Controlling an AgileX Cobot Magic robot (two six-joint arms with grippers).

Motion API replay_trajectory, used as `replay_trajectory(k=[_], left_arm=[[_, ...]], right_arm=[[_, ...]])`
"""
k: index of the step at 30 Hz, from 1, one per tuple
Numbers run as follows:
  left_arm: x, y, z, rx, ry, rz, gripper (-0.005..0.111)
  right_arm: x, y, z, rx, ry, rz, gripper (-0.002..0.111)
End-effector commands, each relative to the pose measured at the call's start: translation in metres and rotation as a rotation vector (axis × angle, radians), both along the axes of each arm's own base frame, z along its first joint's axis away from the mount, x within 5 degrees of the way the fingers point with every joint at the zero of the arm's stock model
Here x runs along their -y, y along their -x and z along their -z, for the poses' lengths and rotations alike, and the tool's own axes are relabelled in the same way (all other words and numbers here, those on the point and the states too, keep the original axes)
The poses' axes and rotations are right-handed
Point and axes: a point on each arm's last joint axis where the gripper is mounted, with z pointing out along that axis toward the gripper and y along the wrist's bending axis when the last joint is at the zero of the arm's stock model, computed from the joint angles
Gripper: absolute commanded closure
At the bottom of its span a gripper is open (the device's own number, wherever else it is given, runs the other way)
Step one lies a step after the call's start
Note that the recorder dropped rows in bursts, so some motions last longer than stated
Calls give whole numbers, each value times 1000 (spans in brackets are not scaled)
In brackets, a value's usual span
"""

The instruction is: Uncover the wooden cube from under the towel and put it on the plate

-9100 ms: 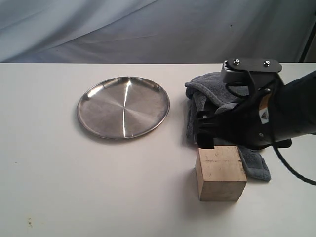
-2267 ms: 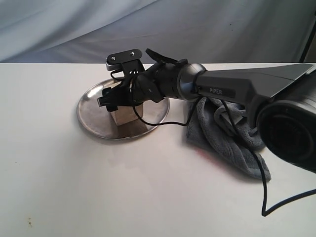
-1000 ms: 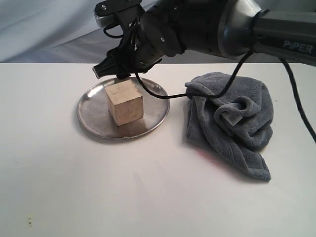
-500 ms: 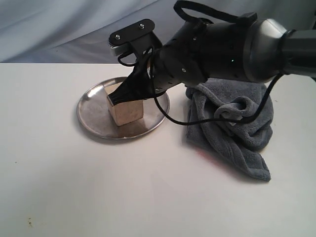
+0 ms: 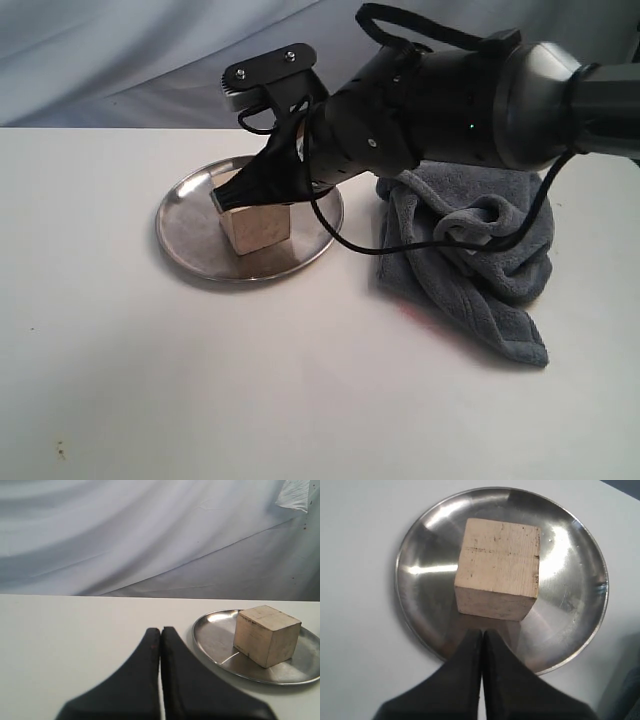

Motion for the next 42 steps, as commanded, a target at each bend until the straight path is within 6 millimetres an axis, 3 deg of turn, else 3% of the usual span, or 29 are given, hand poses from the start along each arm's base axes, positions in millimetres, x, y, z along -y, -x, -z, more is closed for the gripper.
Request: replay_trajectory(k=[1, 6, 14, 20, 26, 31, 37, 42], left_arm=[[0, 0, 1, 1, 3, 0, 105], [0, 0, 1, 1, 3, 0, 105], [0, 0, 1, 1, 0, 1, 105], [0, 0, 1, 1, 0, 1, 105], [0, 0, 1, 1, 2, 0, 105], [0, 0, 1, 1, 2, 0, 105], [0, 0, 1, 1, 0, 1, 105], [0, 0, 1, 1, 2, 0, 105]], right_arm=[[-3, 3, -11, 41, -61, -14, 108], [7, 14, -30, 148, -185, -45, 108], [50, 27, -50, 262, -295, -14, 108], [87, 31, -51, 296, -350, 63, 108], [115, 22, -42, 318, -368, 146, 108], [153, 17, -43, 411, -425, 240, 108], [201, 18, -75, 561, -413, 335, 108], [226, 32, -103, 710, -366, 350, 108]])
